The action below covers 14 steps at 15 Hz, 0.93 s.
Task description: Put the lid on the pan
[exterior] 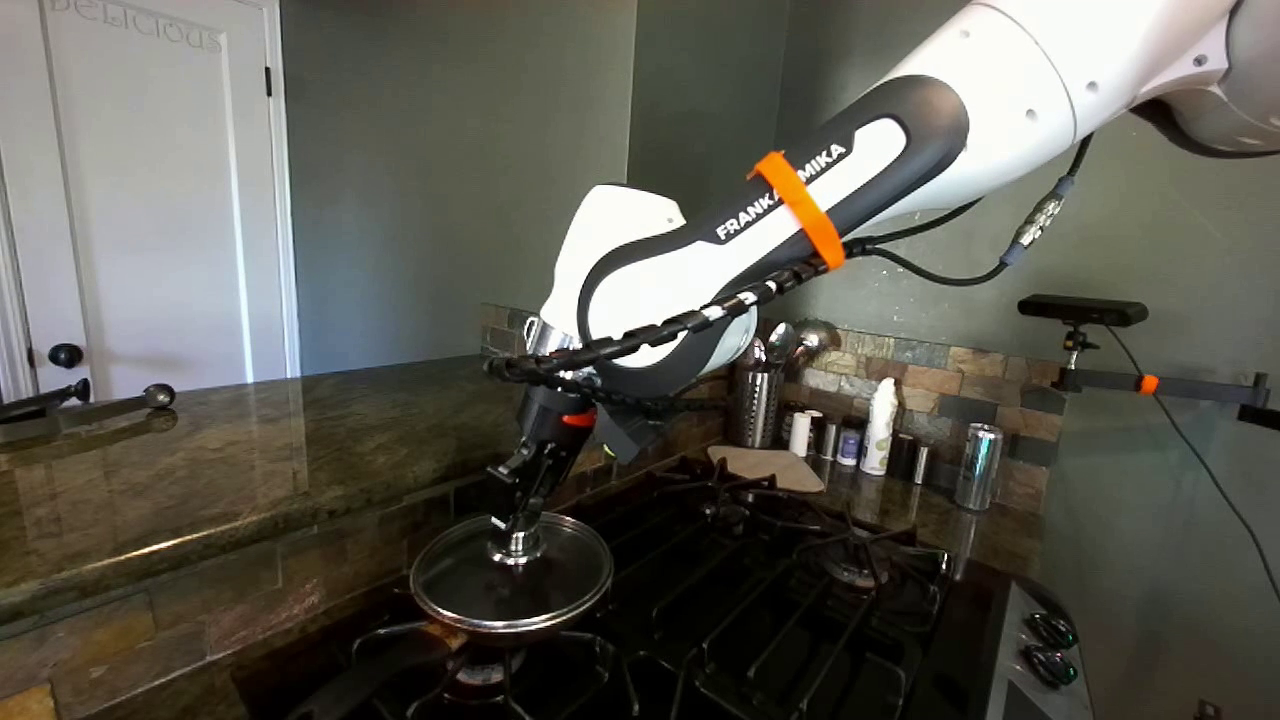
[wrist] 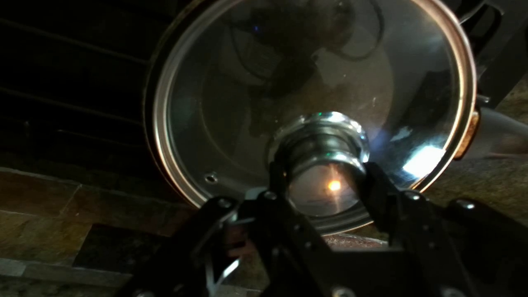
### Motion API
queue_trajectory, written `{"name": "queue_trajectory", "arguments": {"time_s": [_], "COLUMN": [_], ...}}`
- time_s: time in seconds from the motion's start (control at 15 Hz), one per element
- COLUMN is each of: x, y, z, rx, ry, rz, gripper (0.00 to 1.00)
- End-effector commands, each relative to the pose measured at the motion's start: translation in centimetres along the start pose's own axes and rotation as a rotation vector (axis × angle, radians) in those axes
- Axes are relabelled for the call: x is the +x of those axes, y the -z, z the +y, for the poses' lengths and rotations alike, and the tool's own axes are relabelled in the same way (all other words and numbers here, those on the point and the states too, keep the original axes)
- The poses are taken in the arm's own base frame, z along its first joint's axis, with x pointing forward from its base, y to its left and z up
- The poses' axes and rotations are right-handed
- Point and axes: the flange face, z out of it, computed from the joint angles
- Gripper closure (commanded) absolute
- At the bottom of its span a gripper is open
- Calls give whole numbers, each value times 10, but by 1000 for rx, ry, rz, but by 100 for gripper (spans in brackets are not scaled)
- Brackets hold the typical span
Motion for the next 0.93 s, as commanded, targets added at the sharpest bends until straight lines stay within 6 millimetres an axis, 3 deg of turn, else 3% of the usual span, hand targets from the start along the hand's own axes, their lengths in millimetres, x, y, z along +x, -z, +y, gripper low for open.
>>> {"name": "queue_trajectory", "arguments": {"time_s": [0.0, 0.87], "x": [7, 5], "y": [0, -5], "z": [1, 4], "rx": [10, 17], "ry": [-5, -25], "rz": [34, 42], "gripper": [77, 77]}}
